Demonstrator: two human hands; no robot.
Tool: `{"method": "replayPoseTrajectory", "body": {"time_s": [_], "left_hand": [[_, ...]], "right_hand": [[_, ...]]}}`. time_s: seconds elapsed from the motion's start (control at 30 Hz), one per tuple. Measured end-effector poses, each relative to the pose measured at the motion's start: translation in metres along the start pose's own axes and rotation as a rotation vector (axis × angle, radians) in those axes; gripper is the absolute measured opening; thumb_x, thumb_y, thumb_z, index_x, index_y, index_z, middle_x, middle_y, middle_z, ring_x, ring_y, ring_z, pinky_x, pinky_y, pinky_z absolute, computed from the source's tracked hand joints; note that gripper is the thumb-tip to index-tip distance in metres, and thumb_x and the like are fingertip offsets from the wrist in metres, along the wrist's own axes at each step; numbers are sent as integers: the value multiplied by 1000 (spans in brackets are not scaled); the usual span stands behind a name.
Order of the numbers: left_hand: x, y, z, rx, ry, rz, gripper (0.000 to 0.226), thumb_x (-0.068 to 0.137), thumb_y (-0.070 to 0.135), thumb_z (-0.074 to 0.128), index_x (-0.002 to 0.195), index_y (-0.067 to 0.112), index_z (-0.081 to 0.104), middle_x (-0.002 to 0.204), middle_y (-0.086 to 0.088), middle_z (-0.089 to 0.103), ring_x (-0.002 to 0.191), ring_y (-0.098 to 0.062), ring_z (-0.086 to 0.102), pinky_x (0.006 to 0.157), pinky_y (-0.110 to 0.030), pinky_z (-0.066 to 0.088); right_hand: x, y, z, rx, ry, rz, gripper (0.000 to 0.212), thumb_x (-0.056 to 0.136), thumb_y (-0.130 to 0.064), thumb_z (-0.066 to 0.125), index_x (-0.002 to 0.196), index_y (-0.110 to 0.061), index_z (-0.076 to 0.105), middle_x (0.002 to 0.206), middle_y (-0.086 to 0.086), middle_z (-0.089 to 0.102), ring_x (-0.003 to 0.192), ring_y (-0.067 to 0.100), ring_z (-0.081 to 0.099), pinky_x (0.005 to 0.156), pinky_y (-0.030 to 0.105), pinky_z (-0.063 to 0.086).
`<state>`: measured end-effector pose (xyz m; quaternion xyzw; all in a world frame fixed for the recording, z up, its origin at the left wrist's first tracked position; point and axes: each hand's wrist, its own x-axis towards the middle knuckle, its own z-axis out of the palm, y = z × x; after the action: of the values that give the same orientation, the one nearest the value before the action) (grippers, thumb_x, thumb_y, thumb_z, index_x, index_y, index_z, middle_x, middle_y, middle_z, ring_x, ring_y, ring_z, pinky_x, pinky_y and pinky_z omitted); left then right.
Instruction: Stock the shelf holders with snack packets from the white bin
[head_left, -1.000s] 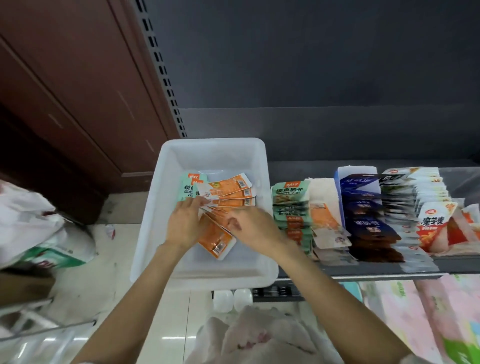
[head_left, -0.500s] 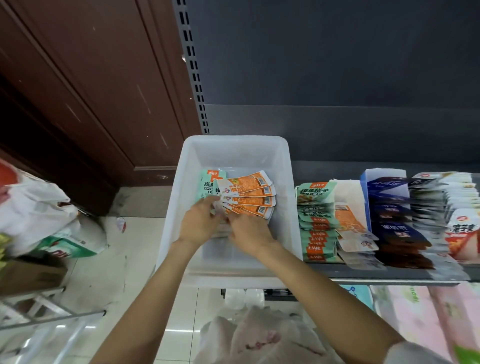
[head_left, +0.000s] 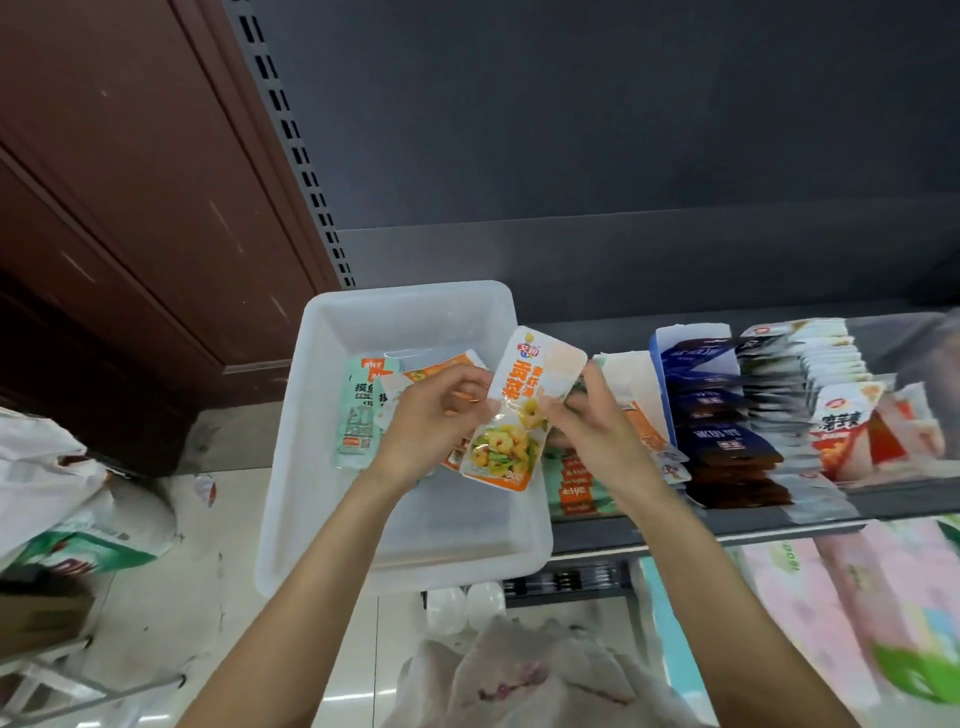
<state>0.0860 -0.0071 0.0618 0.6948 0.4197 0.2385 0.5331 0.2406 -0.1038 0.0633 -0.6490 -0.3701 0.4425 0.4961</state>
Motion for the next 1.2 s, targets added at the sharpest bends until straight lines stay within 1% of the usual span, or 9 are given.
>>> {"method": "replayPoseTrajectory", "body": {"time_s": [0.07, 0.17, 0.33, 0.47, 0.57, 0.7, 0.87, 0.97, 1.2], "left_hand": [[4, 15, 15, 125, -28, 186, 19, 83, 17, 70, 87, 34, 63, 88, 11, 66, 78, -6, 63, 68, -20, 52], [10, 45, 48, 182, -63, 410, 12, 84, 17, 69, 91, 26, 65, 87, 10, 67, 78, -3, 62, 69, -20, 53], [29, 56, 109, 390, 25, 661, 10, 83, 25, 63, 93, 21, 65, 91, 11, 68, 81, -4, 65, 67, -33, 56], [32, 36, 129, 510, 68, 699, 8, 82, 22, 68, 89, 19, 66, 86, 8, 70, 78, -8, 66, 75, -30, 54], [32, 14, 134, 624, 127, 672, 6, 81, 26, 67, 86, 23, 67, 86, 9, 71, 82, -12, 65, 87, -29, 41], [27, -3, 136, 711, 128, 689, 11, 81, 28, 66, 91, 27, 71, 90, 10, 71, 88, -14, 61, 84, -29, 33], [27, -3, 137, 719, 124, 651, 14, 83, 27, 65, 95, 29, 72, 91, 10, 71, 88, -14, 58, 81, -27, 30], [31, -8, 134, 730, 115, 586, 16, 79, 21, 71, 94, 26, 73, 90, 8, 72, 87, -16, 60, 80, -30, 34], [22, -14, 129, 740, 50, 616, 39, 77, 14, 73, 114, 27, 66, 102, 6, 69, 97, -18, 56, 83, -35, 44]], "right_hand": [[-12, -9, -31, -217, 181, -183, 8, 93, -25, 57, 99, -20, 56, 97, -6, 70, 88, 7, 66, 77, 38, 56], [-31, -21, -79, -516, 414, -441, 14, 90, -28, 60, 94, -15, 62, 86, -6, 67, 76, 8, 62, 69, 28, 51], [-47, -9, -125, -771, 638, -576, 12, 90, -13, 60, 98, -8, 66, 86, -3, 66, 79, 6, 55, 66, 9, 36], [-43, 23, -129, -782, 642, -557, 13, 89, -12, 58, 98, -10, 66, 87, 2, 70, 69, 8, 59, 59, 18, 42], [-38, 44, -119, -894, 643, -554, 10, 85, -5, 64, 93, -10, 67, 81, 5, 69, 58, 20, 62, 49, 24, 45], [-35, 54, -121, -1031, 645, -515, 17, 77, 1, 71, 85, -14, 68, 70, 4, 66, 57, 23, 60, 44, 25, 45], [-39, 48, -122, -1142, 667, -589, 16, 75, 0, 70, 82, -14, 72, 73, 0, 69, 68, 21, 61, 50, 24, 41], [-37, 52, -114, -1143, 585, -638, 15, 82, -6, 64, 88, -16, 74, 80, -2, 70, 78, 21, 60, 58, 27, 46], [-11, 66, -101, -1420, 427, -518, 27, 75, -15, 75, 101, -19, 72, 93, 5, 63, 85, 30, 52, 69, 38, 39]]}}
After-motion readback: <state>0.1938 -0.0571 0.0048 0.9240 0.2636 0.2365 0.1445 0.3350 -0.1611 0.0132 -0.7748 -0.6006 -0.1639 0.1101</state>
